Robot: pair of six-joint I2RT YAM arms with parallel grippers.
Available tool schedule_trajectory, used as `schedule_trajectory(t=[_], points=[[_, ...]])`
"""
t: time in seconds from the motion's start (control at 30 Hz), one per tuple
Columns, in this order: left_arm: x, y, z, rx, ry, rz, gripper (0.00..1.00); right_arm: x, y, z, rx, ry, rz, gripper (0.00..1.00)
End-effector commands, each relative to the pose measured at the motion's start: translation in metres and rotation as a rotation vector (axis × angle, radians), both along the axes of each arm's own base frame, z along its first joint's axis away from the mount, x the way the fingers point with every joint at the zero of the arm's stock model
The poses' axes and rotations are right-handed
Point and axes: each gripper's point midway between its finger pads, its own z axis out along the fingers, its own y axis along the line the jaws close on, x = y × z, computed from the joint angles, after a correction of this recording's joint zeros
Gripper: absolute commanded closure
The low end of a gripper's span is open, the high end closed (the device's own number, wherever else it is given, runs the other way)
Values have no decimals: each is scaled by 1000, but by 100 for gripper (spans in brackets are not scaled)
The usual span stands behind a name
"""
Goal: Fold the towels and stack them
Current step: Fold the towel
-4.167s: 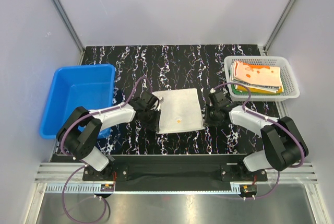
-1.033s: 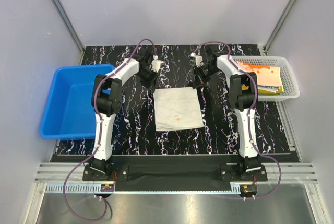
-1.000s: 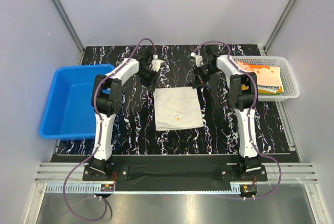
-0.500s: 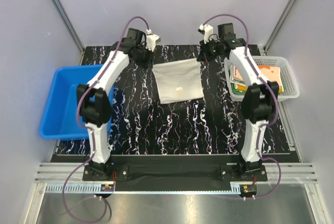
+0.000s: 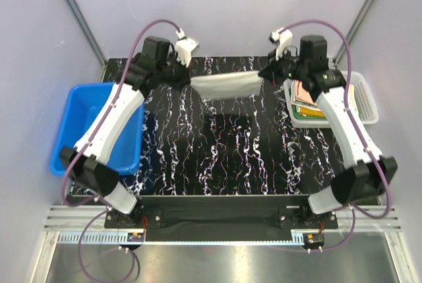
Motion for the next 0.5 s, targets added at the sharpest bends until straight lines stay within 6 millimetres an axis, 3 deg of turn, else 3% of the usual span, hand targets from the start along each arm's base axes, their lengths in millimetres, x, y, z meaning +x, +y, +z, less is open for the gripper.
schedule_trajectory(t=[0.0, 0.03, 0.07, 0.1, 0.17, 0.2, 0.27, 0.3, 0.33, 0.37, 0.43, 0.47], points=[[-40, 11, 8, 41, -5, 12, 100, -48, 0, 9, 4, -8, -11, 100], [-53, 6, 9, 53, 2, -10, 100, -60, 2, 4, 10, 21, -10, 100], [-70, 9, 6, 67, 29, -12, 100, -78, 1, 15, 30, -2, -8, 100], [-79, 8, 5, 62, 41, -23, 100, -87, 2, 0, 32, 36, -5, 100], [-98, 2, 2, 21, 85, -70, 100, -103, 5, 5, 79, 27, 3, 100], [-101, 2, -12, 29, 117, -72, 100, -105, 5, -13, 82, 61, -2, 100], [-91, 6, -30, 61, 129, -26, 100, -99, 7, -22, 103, 50, -8, 100], [-88, 9, -47, 91, 156, -12, 100, -97, 8, -42, 94, 86, -16, 100], [-84, 11, -56, 110, 171, -2, 100, -88, 9, -45, 99, 74, -22, 100], [-75, 9, -73, 134, 211, 1, 100, -80, 11, -68, 83, 118, -25, 100], [-61, 8, -86, 137, 242, 6, 100, -65, 14, -84, 58, 123, -21, 100], [-49, 3, -104, 145, 274, 4, 100, -52, 16, -107, 35, 166, -27, 100]])
